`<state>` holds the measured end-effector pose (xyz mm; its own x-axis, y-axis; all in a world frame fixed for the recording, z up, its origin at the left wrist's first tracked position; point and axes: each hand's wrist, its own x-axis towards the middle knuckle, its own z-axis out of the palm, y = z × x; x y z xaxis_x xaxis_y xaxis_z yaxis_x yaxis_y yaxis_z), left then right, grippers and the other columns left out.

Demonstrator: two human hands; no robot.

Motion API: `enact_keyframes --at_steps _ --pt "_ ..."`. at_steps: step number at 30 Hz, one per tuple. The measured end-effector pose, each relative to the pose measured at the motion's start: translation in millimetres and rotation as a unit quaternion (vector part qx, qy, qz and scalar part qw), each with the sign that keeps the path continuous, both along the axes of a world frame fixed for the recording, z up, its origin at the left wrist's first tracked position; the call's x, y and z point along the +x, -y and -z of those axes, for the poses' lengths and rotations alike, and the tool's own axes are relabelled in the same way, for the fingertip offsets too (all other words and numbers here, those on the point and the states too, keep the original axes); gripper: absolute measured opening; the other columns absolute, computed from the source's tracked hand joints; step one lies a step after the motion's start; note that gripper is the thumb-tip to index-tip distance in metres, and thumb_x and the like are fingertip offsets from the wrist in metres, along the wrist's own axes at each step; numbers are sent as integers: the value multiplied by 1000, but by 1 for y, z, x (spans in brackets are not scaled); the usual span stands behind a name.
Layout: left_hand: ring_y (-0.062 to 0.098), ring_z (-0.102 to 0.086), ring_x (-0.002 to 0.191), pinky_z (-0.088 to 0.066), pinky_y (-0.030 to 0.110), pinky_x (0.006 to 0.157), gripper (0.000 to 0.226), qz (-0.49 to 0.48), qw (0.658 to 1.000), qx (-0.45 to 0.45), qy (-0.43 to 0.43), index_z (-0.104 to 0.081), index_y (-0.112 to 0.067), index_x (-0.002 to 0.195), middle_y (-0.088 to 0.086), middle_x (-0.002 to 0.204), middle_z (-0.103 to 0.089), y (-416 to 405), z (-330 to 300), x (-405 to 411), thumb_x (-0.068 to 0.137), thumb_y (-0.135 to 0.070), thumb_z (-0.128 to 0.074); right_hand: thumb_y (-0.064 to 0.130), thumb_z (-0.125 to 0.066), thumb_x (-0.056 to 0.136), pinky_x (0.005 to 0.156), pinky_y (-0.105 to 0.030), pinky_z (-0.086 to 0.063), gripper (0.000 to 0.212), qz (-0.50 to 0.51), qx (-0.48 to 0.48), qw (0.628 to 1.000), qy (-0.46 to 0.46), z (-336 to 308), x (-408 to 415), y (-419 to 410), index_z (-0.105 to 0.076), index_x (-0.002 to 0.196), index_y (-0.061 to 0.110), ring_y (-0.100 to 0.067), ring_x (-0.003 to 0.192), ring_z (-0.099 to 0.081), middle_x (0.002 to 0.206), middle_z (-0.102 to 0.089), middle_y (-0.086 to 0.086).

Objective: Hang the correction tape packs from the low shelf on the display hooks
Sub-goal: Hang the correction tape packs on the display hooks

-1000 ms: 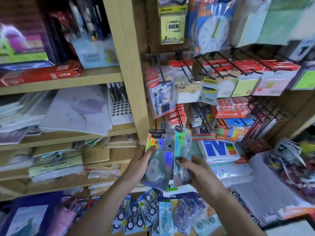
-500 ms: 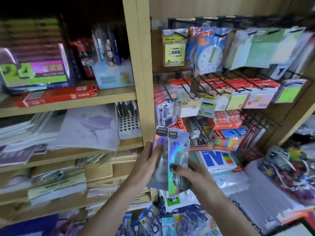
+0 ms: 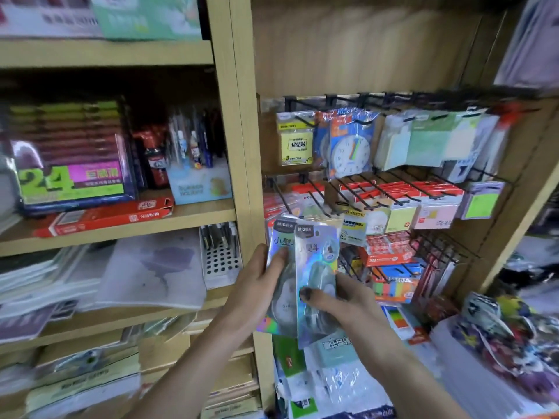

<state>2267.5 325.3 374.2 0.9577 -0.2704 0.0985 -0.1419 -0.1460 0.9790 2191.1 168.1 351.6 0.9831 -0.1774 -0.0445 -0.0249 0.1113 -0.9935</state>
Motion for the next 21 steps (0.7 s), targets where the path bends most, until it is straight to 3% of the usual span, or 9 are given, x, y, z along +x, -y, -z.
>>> enact_keyframes --at_steps 3,5,7,9,12,16,19,21 --pt "0 -73 96 -56 23 80 19 6 999 -42 -19 -63 -36 113 -13 111 -76 10 -21 3 101 -47 -54 24 -86 72 79 -43 -64 45 16 1 1000 19 -20 12 11 -74 113 11 -24 90 -80 100 -82 -4" --pt "-8 -71 95 -54 15 78 24 25 999 -43 -9 -61 -48 111 -25 109 -75 16 -37 2 92 -59 -54 23 -88 74 80 -49 -65 42 18 -8 1000 23 -34 19 21 -73 112 12 -28 90 -80 100 -82 -7" --pt "-11 -70 99 -55 17 83 33 41 998 -35 14 -60 -56 112 -29 112 -73 21 -53 1 81 -68 -55 17 -85 82 70 -42 -65 32 16 -15 999 28 -49 25 32 -73 111 10 -26 87 -80 99 -81 -9" --pt "-2 -71 107 -56 26 92 43 69 996 -45 29 -61 -51 123 -25 117 -74 26 -67 3 82 -60 -68 16 -85 81 61 -31 -60 32 14 -15 999 42 -63 31 44 -73 110 9 -23 82 -79 98 -81 -10" --pt "19 -74 111 -59 41 94 64 92 994 -59 7 -60 -27 135 -3 121 -77 35 -83 10 78 -39 -87 23 -87 78 66 -35 -60 37 13 -11 998 61 -86 39 60 -73 111 13 -28 86 -79 100 -81 -9" --pt "18 -76 105 -62 33 86 62 64 996 -49 37 -60 -25 133 -4 115 -79 47 -108 12 77 -30 -87 28 -85 80 67 -39 -62 33 18 -39 995 90 -111 46 76 -72 107 15 -28 85 -78 100 -80 -11" --pt "13 -76 104 -61 33 90 54 28 996 -42 76 -63 -28 129 -7 115 -79 52 -127 9 80 -30 -85 48 -87 66 84 -57 -60 56 30 -81 990 113 -130 51 81 -69 107 13 -36 93 -74 102 -75 -16" --pt "11 -77 99 -61 30 86 41 17 992 -47 112 -67 -31 121 -9 109 -80 54 -142 6 83 -28 -81 52 -87 64 82 -55 -59 68 40 -107 984 134 -147 57 85 -64 111 9 -36 89 -72 97 -72 -16"
